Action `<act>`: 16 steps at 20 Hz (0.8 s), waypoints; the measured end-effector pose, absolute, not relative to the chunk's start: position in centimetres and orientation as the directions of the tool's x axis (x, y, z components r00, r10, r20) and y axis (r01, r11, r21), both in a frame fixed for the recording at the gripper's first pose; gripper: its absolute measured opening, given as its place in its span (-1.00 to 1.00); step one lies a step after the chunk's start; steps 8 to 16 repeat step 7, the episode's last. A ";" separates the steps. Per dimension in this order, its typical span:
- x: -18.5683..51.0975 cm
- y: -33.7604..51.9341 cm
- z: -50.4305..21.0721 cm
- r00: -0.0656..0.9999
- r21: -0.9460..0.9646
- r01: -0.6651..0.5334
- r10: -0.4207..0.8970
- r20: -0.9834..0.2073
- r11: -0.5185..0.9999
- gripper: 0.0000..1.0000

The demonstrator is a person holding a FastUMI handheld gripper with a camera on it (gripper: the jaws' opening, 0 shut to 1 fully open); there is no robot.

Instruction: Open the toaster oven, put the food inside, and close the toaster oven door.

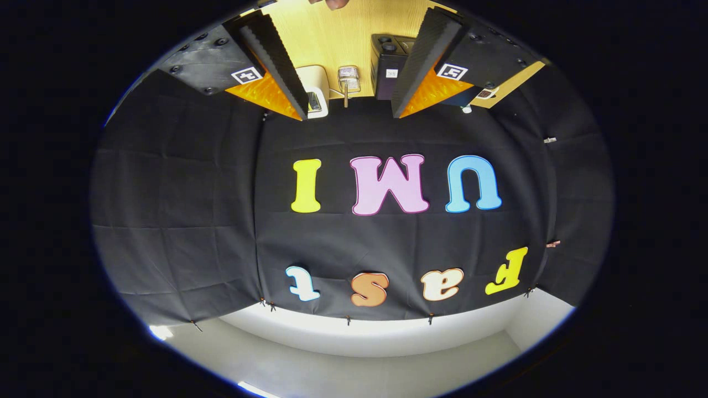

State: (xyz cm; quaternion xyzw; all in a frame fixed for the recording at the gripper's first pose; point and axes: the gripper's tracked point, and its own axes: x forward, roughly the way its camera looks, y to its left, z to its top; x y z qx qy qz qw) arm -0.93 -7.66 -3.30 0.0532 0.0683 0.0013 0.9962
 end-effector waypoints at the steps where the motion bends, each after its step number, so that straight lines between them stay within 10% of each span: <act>1: -1.0 -7.5 -3.2 0.990 0.107 0.001 0.014 -0.137 0.994 0.96; 16: -1.0 -7.5 -3.3 0.989 0.104 0.001 0.014 -0.144 0.995 0.96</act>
